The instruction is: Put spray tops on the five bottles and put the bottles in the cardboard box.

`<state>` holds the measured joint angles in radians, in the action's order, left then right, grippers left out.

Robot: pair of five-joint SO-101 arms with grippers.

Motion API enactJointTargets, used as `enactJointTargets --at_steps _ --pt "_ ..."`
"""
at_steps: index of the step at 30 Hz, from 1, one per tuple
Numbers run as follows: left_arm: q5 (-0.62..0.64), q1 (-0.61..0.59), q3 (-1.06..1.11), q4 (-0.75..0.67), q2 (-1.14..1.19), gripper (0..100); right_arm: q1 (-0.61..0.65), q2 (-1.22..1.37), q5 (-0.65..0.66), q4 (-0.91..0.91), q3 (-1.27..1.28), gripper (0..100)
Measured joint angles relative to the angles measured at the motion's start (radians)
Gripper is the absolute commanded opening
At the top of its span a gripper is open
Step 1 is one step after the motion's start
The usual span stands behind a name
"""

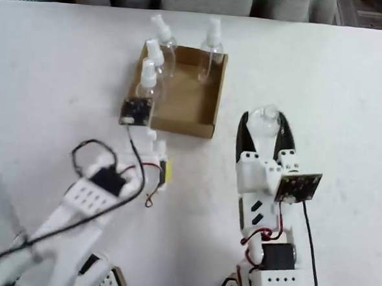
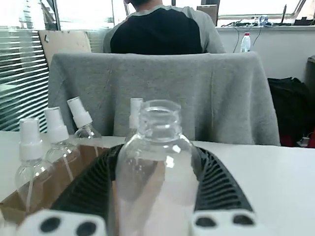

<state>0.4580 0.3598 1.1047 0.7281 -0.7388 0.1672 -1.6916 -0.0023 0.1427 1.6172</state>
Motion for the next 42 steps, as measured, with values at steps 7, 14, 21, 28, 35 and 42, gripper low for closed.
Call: enactJointTargets --at_steps 7,14,21,28,35,42 --pt "-0.063 0.025 -0.043 -0.117 -0.456 2 0.064 -0.006 0.000 0.061 0.000 1.5" --pt "-0.155 0.078 -0.184 -0.411 -0.540 2 0.064 -0.006 0.000 0.075 0.000 1.5" --pt "-0.158 0.081 -0.499 -0.456 -0.269 2 0.075 -0.011 0.000 0.077 0.026 1.5" --pt "-0.158 0.115 -0.738 -0.459 -0.008 2 0.135 -0.012 0.000 0.077 0.038 1.5" --pt "-0.138 0.144 -0.764 -0.618 0.137 2 0.173 -0.012 0.000 0.077 0.041 1.5" --pt "-0.109 0.144 -0.675 -0.738 0.167 2 0.180 -0.012 0.000 0.077 0.041 1.5"
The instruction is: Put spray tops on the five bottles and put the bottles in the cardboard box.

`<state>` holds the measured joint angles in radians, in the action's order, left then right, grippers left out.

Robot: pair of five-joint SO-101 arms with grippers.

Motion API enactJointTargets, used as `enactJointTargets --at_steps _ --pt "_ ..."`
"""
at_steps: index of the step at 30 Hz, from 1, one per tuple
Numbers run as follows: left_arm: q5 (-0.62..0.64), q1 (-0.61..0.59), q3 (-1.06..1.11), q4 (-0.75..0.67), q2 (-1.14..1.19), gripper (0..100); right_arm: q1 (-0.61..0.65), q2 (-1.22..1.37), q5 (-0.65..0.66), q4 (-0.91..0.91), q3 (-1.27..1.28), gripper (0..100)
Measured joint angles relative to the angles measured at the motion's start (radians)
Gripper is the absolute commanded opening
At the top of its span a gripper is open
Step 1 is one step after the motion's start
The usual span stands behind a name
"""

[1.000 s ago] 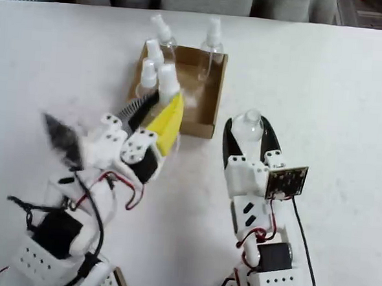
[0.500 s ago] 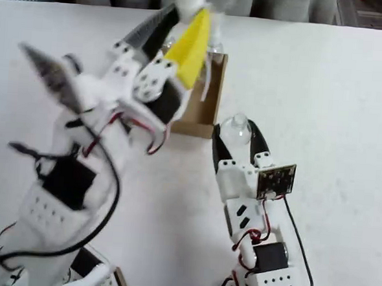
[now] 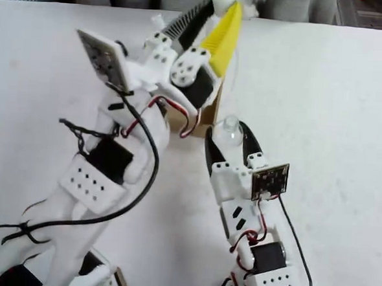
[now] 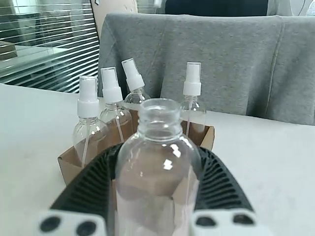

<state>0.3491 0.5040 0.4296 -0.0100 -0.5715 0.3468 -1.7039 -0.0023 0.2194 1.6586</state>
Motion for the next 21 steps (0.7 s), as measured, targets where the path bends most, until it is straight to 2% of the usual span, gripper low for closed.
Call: enactJointTargets --at_steps 6,11,21 --pt "0.008 0.000 0.167 -0.068 -0.015 2 0.000 0.000 0.000 0.000 0.005 1.7" --pt "0.008 0.002 0.328 -0.183 -0.092 2 0.000 0.000 0.000 0.000 0.005 1.7" --pt "0.064 0.003 0.359 -0.204 -0.172 2 0.000 0.000 0.000 0.000 0.005 1.7"
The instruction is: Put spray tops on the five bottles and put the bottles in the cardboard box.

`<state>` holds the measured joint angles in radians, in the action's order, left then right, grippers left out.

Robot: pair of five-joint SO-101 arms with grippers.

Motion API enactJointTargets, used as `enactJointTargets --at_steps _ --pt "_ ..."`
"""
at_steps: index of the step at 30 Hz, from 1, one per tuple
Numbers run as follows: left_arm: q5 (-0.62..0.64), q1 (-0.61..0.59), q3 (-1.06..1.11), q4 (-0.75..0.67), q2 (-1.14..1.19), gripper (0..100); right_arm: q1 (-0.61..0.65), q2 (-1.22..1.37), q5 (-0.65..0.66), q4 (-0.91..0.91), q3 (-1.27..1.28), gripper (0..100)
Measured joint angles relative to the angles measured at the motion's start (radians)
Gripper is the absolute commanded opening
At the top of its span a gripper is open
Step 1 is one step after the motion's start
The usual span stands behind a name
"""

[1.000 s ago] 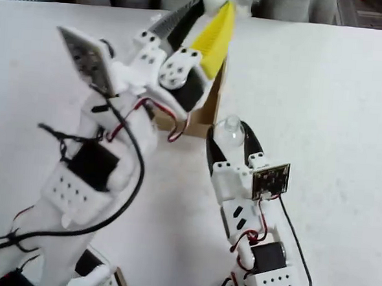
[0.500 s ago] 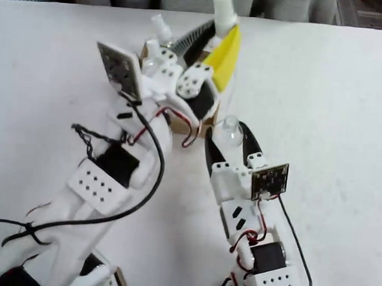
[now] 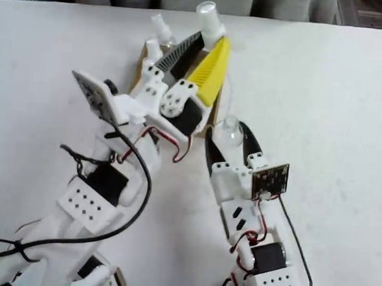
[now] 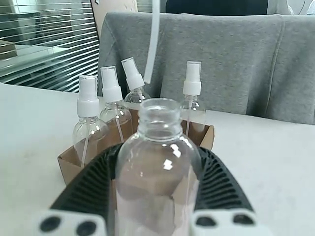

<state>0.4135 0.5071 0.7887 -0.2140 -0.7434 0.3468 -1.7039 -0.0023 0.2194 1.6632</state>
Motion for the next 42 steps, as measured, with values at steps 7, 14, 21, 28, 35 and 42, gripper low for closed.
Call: enactJointTargets --at_steps 7,14,21,28,35,42 --pt "0.000 0.015 0.000 0.000 0.000 2 0.000 0.000 0.000 0.000 0.000 1.7" --pt "0.000 0.015 0.083 0.000 -0.002 2 0.000 0.000 0.000 0.000 0.000 1.8" --pt "0.000 0.035 0.198 -0.084 -0.002 2 0.002 0.000 0.000 0.000 0.000 1.8" --pt "0.003 0.035 0.219 -0.084 -0.002 2 0.000 0.000 0.000 0.000 0.000 1.8" --pt "0.003 0.041 0.219 0.049 -0.002 2 0.005 0.000 0.000 0.000 0.000 1.6" --pt "0.002 0.097 0.255 0.049 -0.002 2 0.005 0.000 0.000 0.000 0.000 1.5"
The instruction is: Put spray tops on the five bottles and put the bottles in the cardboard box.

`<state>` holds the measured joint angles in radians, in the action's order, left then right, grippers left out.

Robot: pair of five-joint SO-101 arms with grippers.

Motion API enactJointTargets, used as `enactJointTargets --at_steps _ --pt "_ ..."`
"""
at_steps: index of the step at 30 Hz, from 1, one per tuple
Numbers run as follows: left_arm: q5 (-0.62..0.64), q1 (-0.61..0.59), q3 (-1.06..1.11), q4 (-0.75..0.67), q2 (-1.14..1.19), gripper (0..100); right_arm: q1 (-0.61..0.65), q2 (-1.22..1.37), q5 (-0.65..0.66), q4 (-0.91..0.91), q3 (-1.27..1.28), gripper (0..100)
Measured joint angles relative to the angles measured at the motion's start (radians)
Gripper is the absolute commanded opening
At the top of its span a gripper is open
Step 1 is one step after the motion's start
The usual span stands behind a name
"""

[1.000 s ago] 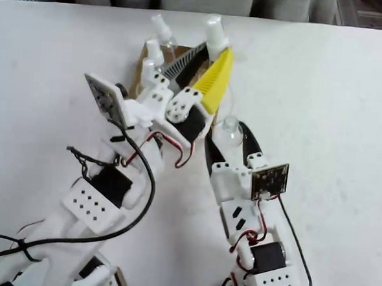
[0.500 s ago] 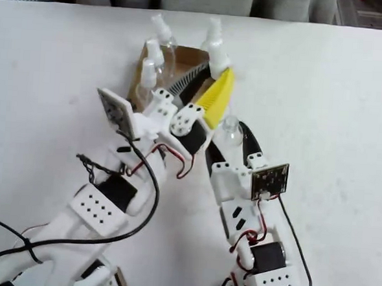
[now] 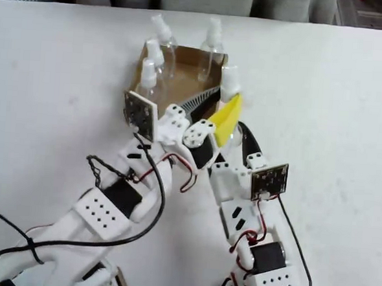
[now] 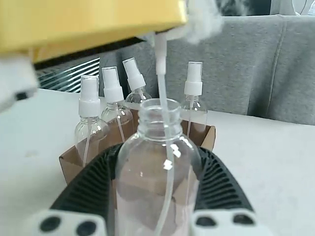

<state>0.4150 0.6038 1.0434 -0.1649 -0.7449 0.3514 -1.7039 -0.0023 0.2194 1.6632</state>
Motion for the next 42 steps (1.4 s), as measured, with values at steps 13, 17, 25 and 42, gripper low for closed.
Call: enactJointTargets --at_steps 13,17,25,42 --pt "-0.103 0.014 0.000 0.095 -0.005 2 -0.002 0.000 0.060 0.000 0.000 1.5" --pt "-0.106 0.014 0.000 0.095 -0.005 2 -0.003 0.000 0.075 0.000 0.000 1.5" --pt "-0.110 0.014 0.014 0.095 -0.006 17 -0.005 0.002 0.075 0.000 0.000 1.5" --pt "-0.114 0.014 0.061 0.336 -0.215 37 0.000 0.002 0.083 0.000 0.000 1.5"
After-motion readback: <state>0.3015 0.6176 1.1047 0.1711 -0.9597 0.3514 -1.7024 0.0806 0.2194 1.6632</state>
